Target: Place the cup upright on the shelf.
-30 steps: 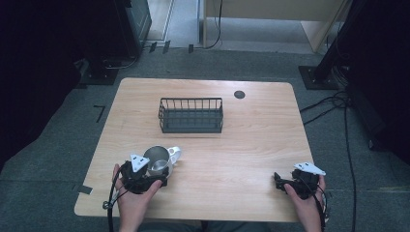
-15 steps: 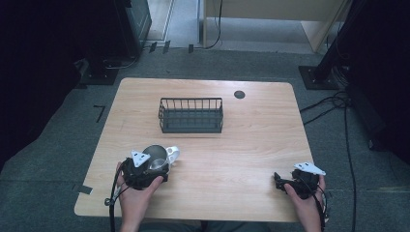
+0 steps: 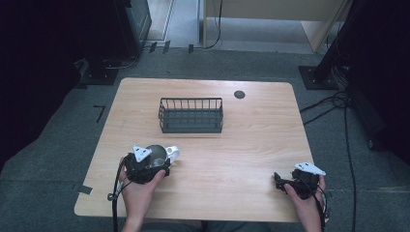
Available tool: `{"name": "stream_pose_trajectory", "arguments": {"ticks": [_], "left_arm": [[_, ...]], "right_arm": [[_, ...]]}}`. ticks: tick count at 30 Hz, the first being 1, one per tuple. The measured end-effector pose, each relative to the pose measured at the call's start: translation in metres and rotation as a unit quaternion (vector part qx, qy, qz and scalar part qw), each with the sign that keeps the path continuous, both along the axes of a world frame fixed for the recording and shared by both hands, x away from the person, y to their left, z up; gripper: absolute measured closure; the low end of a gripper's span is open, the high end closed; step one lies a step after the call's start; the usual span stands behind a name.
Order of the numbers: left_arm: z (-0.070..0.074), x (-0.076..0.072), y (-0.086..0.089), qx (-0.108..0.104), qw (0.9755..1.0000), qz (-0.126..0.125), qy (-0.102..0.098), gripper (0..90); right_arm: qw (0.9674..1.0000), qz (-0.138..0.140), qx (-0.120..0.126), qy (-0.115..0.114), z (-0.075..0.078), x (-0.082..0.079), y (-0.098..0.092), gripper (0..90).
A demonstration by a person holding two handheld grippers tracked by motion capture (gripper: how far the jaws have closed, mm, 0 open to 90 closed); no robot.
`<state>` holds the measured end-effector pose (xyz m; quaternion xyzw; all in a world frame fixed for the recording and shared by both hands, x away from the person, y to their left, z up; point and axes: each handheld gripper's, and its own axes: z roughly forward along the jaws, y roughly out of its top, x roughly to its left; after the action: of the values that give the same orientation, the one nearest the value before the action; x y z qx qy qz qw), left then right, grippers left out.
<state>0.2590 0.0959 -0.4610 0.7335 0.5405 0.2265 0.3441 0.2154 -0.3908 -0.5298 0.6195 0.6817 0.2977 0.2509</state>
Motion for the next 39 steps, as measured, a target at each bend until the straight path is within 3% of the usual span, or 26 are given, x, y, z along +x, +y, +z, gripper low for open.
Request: {"name": "stream_pose_trajectory", "arguments": {"ticks": [4,15,22,29,39], "left_arm": [[0.001,0.001,0.003,0.010,0.9999,-0.013,-0.003,6.0],[0.002,0.005,0.012,0.015,0.9997,-0.014,-0.010,6.5],[0.002,0.007,0.018,-0.001,0.9998,-0.020,-0.003,6.4],[0.003,0.007,0.019,0.002,0.9992,-0.040,-0.001,6.5],[0.007,0.015,0.020,-0.004,0.9986,-0.051,-0.011,6.7]], "right_arm": [[1.0000,0.000,0.000,0.000,0.000,0.000,0.000,0.0],[1.0000,0.000,0.000,0.000,0.000,0.000,0.000,0.0],[1.0000,0.000,0.000,0.000,0.000,0.000,0.000,0.0],[1.0000,0.000,0.000,0.000,0.000,0.000,0.000,0.0],[1.0000,0.000,0.000,0.000,0.000,0.000,0.000,0.0]]}}
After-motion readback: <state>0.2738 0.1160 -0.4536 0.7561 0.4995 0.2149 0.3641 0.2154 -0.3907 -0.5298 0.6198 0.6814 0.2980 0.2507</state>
